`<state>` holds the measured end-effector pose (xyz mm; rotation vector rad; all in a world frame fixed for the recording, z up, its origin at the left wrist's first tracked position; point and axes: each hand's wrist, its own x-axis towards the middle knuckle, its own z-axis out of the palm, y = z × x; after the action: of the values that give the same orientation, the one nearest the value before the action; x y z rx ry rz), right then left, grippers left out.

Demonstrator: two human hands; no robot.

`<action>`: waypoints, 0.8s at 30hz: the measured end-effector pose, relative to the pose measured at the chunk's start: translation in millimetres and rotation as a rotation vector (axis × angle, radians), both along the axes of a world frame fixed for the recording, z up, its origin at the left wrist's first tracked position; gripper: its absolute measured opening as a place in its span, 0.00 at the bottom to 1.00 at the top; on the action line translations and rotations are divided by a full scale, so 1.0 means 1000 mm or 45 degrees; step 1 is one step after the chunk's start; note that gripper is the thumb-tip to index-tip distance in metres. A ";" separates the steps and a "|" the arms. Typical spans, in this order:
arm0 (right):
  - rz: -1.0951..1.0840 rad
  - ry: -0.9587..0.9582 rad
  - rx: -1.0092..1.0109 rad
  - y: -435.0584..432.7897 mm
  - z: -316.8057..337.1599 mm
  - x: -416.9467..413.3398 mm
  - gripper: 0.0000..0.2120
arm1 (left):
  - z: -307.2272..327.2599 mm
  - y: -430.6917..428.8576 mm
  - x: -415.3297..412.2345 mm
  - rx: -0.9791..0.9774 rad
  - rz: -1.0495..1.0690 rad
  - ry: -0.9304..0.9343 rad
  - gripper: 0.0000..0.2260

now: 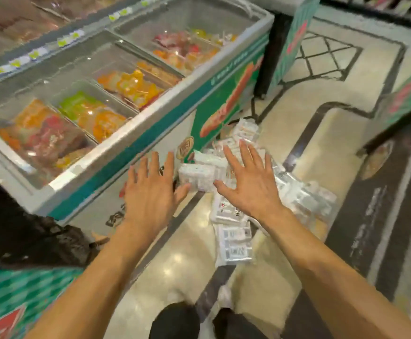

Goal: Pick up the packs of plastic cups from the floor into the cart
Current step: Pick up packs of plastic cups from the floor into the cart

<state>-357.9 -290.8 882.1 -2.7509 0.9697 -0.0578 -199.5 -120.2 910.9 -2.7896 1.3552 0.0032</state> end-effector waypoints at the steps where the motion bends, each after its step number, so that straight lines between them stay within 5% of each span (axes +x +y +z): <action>1: -0.040 0.012 0.013 -0.010 -0.014 -0.008 0.45 | -0.015 -0.015 -0.001 0.018 -0.029 0.018 0.38; 10: -0.381 0.136 0.078 -0.065 -0.193 -0.071 0.41 | -0.194 -0.121 0.008 0.046 -0.358 0.177 0.36; 24: -1.196 -0.016 0.573 0.008 -0.641 -0.108 0.45 | -0.651 -0.196 -0.037 0.506 -0.928 0.345 0.38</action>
<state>-465.9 -282.9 240.9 -1.7067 1.8940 -0.0054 -236.6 -316.3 260.0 -1.9037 2.0743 0.5683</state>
